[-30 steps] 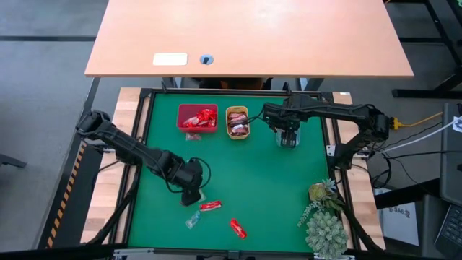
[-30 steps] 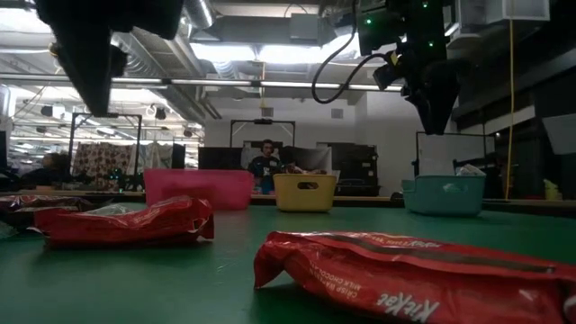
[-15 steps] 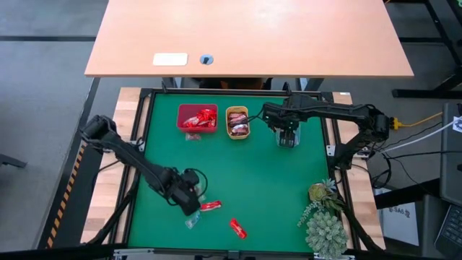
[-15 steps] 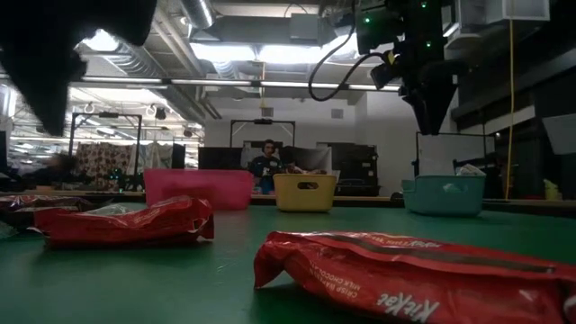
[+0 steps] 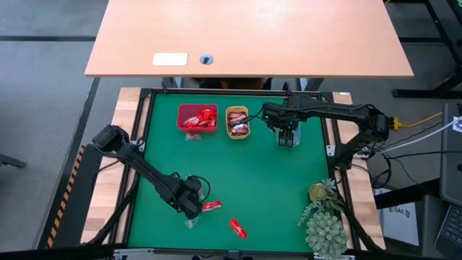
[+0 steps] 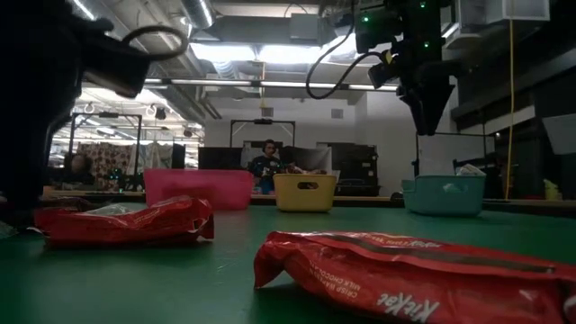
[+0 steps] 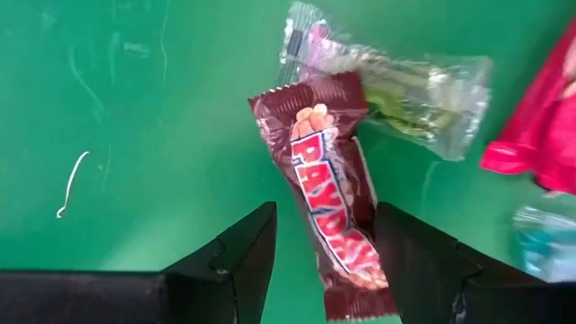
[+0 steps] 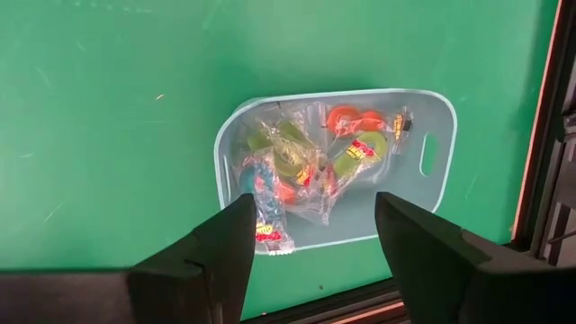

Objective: Sort candy
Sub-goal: Put the brown chocolate bar into the yellow bin

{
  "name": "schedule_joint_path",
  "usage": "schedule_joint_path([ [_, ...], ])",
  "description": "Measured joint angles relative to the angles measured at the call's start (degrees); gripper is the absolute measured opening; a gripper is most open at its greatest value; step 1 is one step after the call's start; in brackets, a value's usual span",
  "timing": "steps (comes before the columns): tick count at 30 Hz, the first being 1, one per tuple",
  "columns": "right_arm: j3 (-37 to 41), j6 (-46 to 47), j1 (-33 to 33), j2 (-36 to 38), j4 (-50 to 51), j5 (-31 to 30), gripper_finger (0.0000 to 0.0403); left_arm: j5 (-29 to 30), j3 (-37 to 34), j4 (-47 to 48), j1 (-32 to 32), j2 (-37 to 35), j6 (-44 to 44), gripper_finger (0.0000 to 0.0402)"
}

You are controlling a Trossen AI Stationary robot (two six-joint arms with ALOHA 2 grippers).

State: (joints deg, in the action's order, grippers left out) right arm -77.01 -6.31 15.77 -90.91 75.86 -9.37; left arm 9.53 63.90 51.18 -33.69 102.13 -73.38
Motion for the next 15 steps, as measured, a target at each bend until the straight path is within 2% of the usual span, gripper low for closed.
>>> schedule_joint_path([
  [5,0.00,0.00,0.00,0.00,0.00,0.00,0.0227,-0.01,0.00,-0.26,0.13,2.95,2.09,0.0183],
  [11,0.00,0.00,0.00,0.00,0.06,0.00,0.0227,-0.23,0.00,-0.42,0.83,3.23,3.83,0.0181],
  [15,0.00,0.00,-0.07,0.00,0.08,0.00,0.0227,-0.38,0.00,-0.74,1.39,3.23,5.57,0.0160],
])
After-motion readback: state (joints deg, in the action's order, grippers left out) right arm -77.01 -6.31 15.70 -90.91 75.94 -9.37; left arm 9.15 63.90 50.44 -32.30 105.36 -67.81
